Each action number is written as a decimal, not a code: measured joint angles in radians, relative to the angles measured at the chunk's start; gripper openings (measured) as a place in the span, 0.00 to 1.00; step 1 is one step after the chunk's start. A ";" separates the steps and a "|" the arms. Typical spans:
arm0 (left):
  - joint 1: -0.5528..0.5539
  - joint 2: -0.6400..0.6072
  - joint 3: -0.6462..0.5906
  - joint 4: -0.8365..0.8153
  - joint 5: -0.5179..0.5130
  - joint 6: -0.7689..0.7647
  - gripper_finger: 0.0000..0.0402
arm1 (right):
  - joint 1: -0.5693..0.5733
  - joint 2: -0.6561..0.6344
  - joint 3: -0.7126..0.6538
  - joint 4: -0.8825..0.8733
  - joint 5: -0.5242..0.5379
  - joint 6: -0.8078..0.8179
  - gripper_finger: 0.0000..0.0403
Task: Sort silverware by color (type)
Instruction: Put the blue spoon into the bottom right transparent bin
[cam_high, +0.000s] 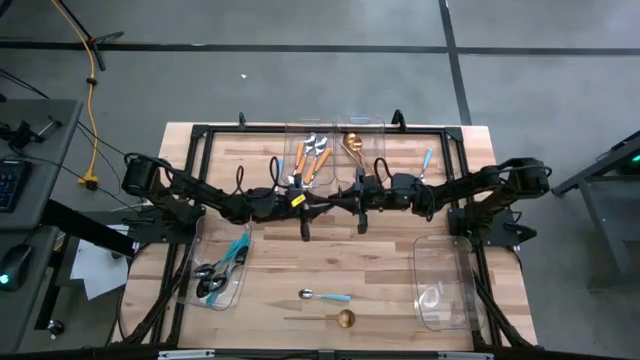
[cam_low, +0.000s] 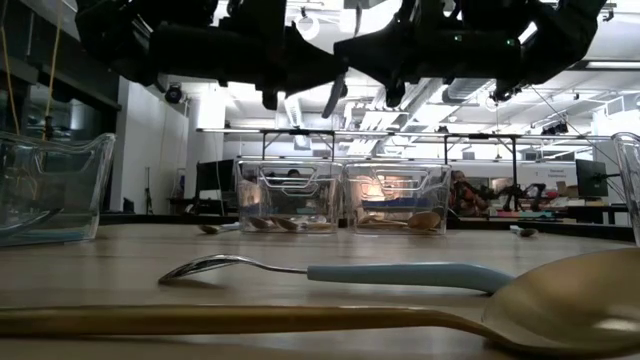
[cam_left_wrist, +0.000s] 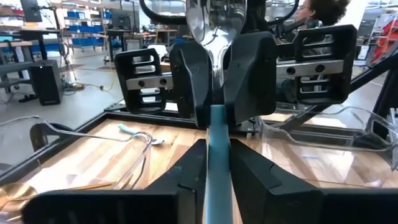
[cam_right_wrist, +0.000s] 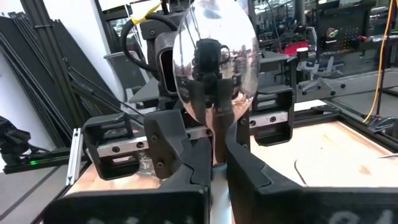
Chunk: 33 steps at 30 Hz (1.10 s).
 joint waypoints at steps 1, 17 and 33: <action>0.000 0.000 0.000 -0.002 -0.003 0.000 0.15 | 0.000 0.000 0.000 -0.001 0.002 0.000 0.04; 0.001 -0.213 0.000 -0.372 -0.076 -0.019 0.34 | -0.021 -0.119 -0.002 -0.220 0.033 -0.050 0.03; -0.023 -0.559 -0.326 -0.120 -0.123 0.015 0.35 | -0.030 -0.453 -0.222 -0.243 0.131 -0.093 0.03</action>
